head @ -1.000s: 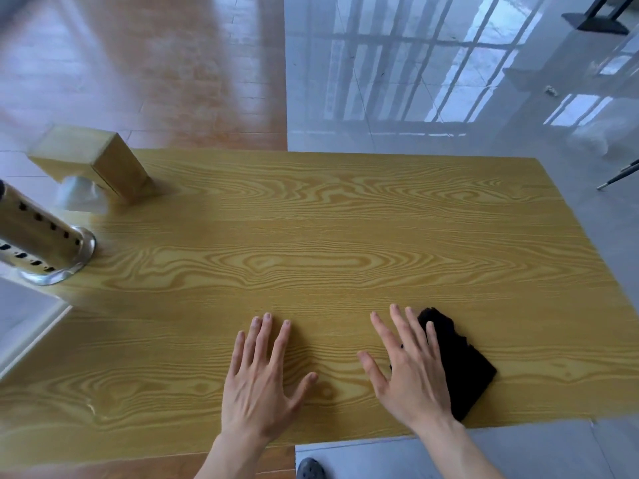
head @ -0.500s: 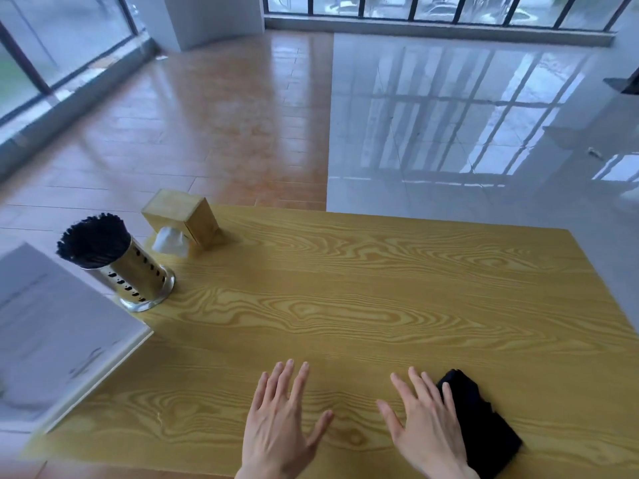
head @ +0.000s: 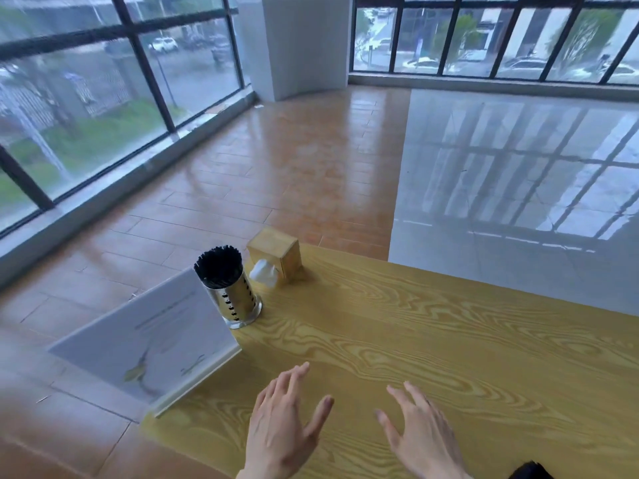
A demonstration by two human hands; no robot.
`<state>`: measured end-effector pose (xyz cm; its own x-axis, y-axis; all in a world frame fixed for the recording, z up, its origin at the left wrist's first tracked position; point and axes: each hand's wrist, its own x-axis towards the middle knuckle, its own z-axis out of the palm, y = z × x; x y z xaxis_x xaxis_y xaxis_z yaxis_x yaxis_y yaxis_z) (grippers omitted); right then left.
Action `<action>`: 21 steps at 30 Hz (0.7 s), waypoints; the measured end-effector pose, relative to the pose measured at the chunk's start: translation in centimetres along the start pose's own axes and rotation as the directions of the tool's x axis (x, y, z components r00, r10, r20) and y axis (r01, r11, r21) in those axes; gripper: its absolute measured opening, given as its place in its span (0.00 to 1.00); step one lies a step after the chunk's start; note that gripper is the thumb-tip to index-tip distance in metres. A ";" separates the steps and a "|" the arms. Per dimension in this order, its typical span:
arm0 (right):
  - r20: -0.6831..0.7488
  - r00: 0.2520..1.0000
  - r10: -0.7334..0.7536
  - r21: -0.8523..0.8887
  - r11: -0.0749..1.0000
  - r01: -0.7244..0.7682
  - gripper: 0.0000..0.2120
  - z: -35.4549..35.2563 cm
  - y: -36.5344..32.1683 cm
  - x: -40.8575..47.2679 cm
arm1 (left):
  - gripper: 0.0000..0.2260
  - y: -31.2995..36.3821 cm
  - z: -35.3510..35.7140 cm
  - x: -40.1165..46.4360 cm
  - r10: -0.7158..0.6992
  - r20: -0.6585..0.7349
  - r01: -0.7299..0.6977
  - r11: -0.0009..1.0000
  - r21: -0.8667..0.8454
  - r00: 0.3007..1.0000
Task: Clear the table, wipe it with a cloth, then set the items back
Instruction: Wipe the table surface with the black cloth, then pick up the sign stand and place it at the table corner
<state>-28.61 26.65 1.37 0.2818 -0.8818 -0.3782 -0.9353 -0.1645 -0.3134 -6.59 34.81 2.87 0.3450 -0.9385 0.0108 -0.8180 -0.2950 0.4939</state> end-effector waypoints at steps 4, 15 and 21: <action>0.008 0.998 -0.062 0.101 0.993 0.061 0.29 0.0 -5.8 2.8 | 0.31 -3.7 -2.5 1.3 -0.175 -0.061 0.167 0.979 -0.119 0.983; 0.037 0.966 -0.256 0.400 0.889 0.221 0.25 2.5 -24.5 8.9 | 0.11 -16.9 -7.7 0.8 -0.802 -0.204 0.603 0.566 -0.563 0.562; 0.001 0.958 -0.286 0.526 0.815 0.243 0.25 3.6 -30.0 10.4 | 0.15 -21.4 -10.1 0.4 -0.912 -0.194 0.622 0.391 -0.679 0.362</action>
<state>3.15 23.97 3.67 0.5379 -0.7975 -0.2733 -0.5811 -0.1159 -0.8055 15.74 42.56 1.10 0.9600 -0.0357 -0.2777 0.2071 -0.5773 0.7898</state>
